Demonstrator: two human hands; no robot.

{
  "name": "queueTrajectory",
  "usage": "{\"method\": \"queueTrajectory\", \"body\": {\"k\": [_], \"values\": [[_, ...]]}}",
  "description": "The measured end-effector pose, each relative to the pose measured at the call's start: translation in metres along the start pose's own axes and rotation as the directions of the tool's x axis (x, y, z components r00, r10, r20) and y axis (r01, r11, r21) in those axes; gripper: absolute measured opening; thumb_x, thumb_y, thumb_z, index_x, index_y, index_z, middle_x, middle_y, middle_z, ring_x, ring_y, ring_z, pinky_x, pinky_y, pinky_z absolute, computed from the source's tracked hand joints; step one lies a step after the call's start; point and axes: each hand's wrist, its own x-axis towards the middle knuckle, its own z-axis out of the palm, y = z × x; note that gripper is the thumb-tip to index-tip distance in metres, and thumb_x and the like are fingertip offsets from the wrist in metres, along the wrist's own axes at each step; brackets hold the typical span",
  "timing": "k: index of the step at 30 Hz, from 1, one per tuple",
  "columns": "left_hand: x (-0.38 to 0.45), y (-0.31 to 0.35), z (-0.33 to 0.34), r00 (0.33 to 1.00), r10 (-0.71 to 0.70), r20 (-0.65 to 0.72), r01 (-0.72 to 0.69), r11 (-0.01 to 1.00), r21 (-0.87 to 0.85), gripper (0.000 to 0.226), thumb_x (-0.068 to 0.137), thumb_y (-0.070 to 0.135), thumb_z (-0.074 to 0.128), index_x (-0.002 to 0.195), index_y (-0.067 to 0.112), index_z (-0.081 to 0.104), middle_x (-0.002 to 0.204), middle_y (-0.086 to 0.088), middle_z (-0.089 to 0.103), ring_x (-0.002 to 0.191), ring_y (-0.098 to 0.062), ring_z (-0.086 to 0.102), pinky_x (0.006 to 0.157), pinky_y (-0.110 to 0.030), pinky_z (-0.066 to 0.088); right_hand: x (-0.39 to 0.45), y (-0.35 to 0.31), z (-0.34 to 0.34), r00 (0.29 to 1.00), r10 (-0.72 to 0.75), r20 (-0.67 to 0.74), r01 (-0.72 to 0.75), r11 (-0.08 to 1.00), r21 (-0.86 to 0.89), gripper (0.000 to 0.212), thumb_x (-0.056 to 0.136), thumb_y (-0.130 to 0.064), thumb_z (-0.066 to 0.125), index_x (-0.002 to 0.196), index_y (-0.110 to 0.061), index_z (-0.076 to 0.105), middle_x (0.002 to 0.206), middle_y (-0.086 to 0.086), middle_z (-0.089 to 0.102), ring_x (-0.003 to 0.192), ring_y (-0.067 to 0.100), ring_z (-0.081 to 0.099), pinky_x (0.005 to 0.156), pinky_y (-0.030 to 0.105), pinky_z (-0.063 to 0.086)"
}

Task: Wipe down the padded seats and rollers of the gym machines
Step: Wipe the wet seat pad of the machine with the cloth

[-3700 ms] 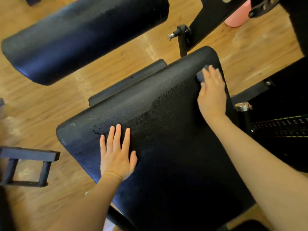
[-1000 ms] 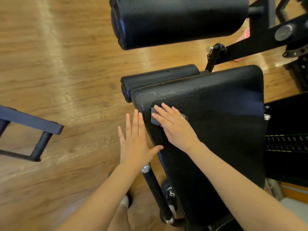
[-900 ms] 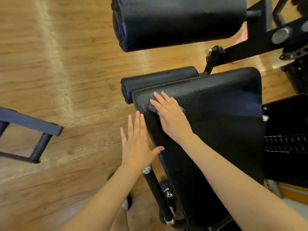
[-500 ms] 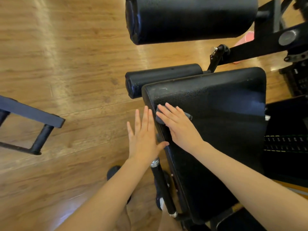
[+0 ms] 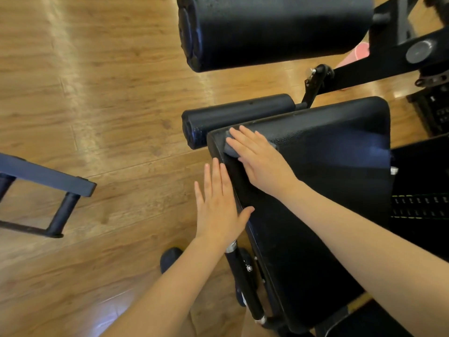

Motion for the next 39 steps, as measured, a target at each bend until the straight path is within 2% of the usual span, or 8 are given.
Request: {"method": "queueTrajectory", "body": {"k": [3, 8, 10, 13, 21, 30, 34, 39], "values": [[0.003, 0.002, -0.003, 0.999, 0.039, -0.009, -0.039, 0.999, 0.035, 0.109, 0.086, 0.062, 0.048, 0.132, 0.010, -0.036, 0.140, -0.008, -0.044, 0.132, -0.024, -0.038, 0.110, -0.046, -0.015, -0.012, 0.042, -0.008, 0.970, 0.237, -0.050, -0.238, 0.971, -0.018, 0.052, 0.085, 0.006, 0.050, 0.136, -0.002, 0.041, 0.144, 0.014, 0.040, 0.137, 0.031, 0.030, 0.112, 0.039, 0.019], [0.013, -0.003, 0.000, 0.991, 0.096, -0.092, -0.089, 0.993, 0.078, 0.109, 0.083, 0.060, 0.055, 0.142, 0.007, -0.019, 0.151, -0.011, -0.027, 0.139, -0.027, -0.026, 0.110, -0.049, -0.011, -0.027, 0.078, -0.019, 0.769, 0.623, -0.140, -0.599, 0.780, 0.180, 0.043, 0.095, -0.002, 0.042, 0.138, -0.004, 0.040, 0.149, 0.011, 0.033, 0.141, 0.024, 0.021, 0.113, 0.032, 0.015], [0.017, -0.002, 0.002, 0.985, 0.104, -0.139, -0.090, 0.990, 0.108, 0.105, 0.080, 0.054, 0.062, 0.148, 0.002, 0.001, 0.156, -0.017, -0.003, 0.144, -0.031, -0.007, 0.112, -0.051, 0.001, -0.016, 0.054, -0.018, 0.806, 0.574, -0.148, -0.552, 0.818, 0.164, 0.042, 0.091, 0.002, 0.045, 0.133, -0.002, 0.044, 0.145, 0.013, 0.038, 0.138, 0.028, 0.026, 0.113, 0.041, 0.021], [0.025, 0.004, 0.005, 0.969, 0.117, -0.217, -0.090, 0.987, 0.133, 0.088, 0.079, 0.039, 0.065, 0.144, -0.003, 0.023, 0.152, -0.023, 0.021, 0.142, -0.034, 0.012, 0.109, -0.055, 0.013, -0.010, 0.014, -0.008, 0.943, 0.316, -0.103, -0.309, 0.948, 0.072, 0.046, 0.082, 0.003, 0.053, 0.128, -0.006, 0.049, 0.136, 0.012, 0.046, 0.131, 0.030, 0.036, 0.111, 0.048, 0.028], [0.058, 0.033, 0.003, 0.956, 0.095, -0.276, -0.051, 0.985, 0.162, 0.068, 0.089, 0.037, 0.023, 0.144, -0.002, 0.025, 0.153, -0.019, 0.023, 0.143, -0.027, 0.005, 0.112, -0.050, 0.002, -0.023, 0.052, 0.006, 0.994, 0.081, -0.072, -0.079, 0.996, 0.033, 0.055, 0.079, 0.003, 0.061, 0.131, -0.005, 0.049, 0.139, 0.012, 0.048, 0.131, 0.029, 0.040, 0.108, 0.037, 0.021], [0.093, 0.092, 0.011, 0.978, 0.141, -0.153, -0.085, 0.942, 0.324, 0.064, 0.094, 0.039, 0.030, 0.149, 0.009, 0.017, 0.156, -0.016, 0.016, 0.145, -0.029, 0.006, 0.114, -0.049, -0.003, -0.048, 0.148, -0.007, 0.949, 0.274, -0.156, -0.265, 0.961, 0.079, 0.049, 0.083, 0.004, 0.058, 0.131, -0.003, 0.049, 0.137, 0.014, 0.048, 0.132, 0.030, 0.039, 0.108, 0.037, 0.021], [0.105, 0.091, 0.014, 0.973, 0.207, -0.105, -0.142, 0.888, 0.438, 0.065, 0.089, 0.042, 0.029, 0.143, 0.007, 0.035, 0.148, -0.020, 0.035, 0.140, -0.033, 0.027, 0.112, -0.049, 0.010, -0.054, 0.182, -0.013, 0.937, 0.306, -0.168, -0.287, 0.950, 0.128, 0.045, 0.085, 0.005, 0.055, 0.129, 0.000, 0.051, 0.135, 0.016, 0.050, 0.130, 0.033, 0.041, 0.108, 0.039, 0.023], [0.105, 0.089, 0.017, 0.976, 0.190, -0.110, -0.119, 0.878, 0.464, 0.065, 0.087, 0.041, 0.032, 0.141, 0.005, 0.038, 0.146, -0.020, 0.037, 0.138, -0.032, 0.028, 0.111, -0.049, 0.012, -0.076, 0.257, -0.024, 0.817, 0.536, -0.213, -0.493, 0.841, 0.224, 0.041, 0.091, 0.002, 0.044, 0.131, 0.000, 0.048, 0.138, 0.016, 0.046, 0.134, 0.031, 0.035, 0.111, 0.038, 0.023]]}}
